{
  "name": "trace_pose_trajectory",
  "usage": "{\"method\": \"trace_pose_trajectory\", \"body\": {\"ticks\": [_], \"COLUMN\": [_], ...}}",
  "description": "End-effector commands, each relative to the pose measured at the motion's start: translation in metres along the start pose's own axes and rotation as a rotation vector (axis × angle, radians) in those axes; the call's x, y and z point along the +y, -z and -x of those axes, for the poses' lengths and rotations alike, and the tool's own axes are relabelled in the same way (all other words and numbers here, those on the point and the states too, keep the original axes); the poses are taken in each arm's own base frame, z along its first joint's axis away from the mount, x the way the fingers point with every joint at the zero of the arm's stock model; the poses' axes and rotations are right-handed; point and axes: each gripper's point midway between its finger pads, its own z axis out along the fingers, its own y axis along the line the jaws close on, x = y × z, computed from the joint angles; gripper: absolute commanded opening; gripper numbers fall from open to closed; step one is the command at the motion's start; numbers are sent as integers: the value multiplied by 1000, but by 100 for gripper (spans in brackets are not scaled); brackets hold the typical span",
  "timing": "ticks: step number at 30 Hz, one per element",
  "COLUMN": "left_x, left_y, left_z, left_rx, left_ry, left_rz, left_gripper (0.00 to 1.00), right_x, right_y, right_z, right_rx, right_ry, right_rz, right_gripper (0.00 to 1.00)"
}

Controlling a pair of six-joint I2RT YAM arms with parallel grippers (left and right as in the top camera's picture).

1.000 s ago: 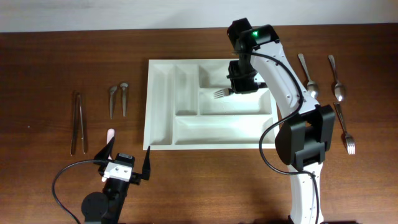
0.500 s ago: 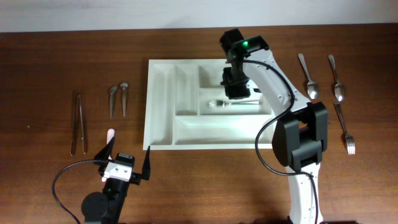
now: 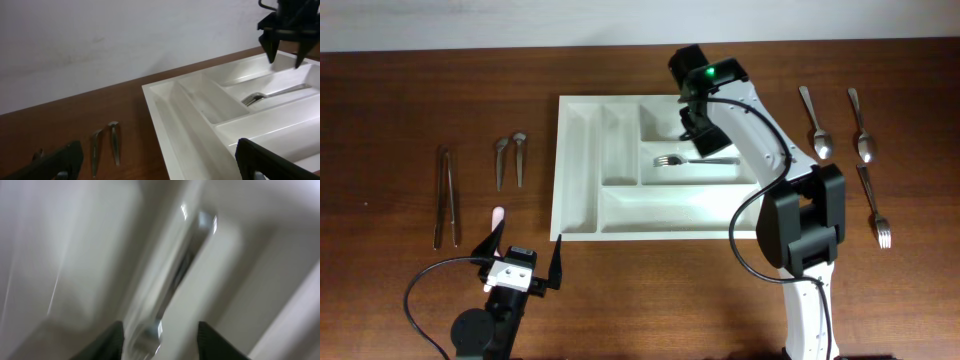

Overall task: Pack container
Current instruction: 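Lower the fork into the middle tray compartment and release, then move the right gripper back to the remaining fork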

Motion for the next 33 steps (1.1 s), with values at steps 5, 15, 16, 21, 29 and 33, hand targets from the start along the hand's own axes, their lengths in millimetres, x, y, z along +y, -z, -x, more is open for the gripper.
{"method": "trace_pose_trajectory", "body": {"ticks": [5,15,16,21,29,33], "left_x": [-1,-1,-1,-1,-1,-1], "left_y": [0,0,0,0,0,0], "left_z": [-1,-1,-1,-1,-1,-1], "left_rx": [0,0,0,0,0,0], "left_ry": [5,5,5,5,5,5], "left_rz": [-4,-4,-4,-4,-4,-4], "left_gripper": [99,99,99,99,99,99], "right_x": [12,-76,-94,-137,-208,-227], "right_y": [57,126,128,123,75,38], "right_z": [109,209,214,215,248,246], "right_rx": [-323,-258,-210,18,206,279], "right_ry": [761,1152,1179,1241,1161,1217], "right_rz": [-48,-220,-239,-58,-84,-88], "right_gripper": [73,99,99,99,99,99]}}
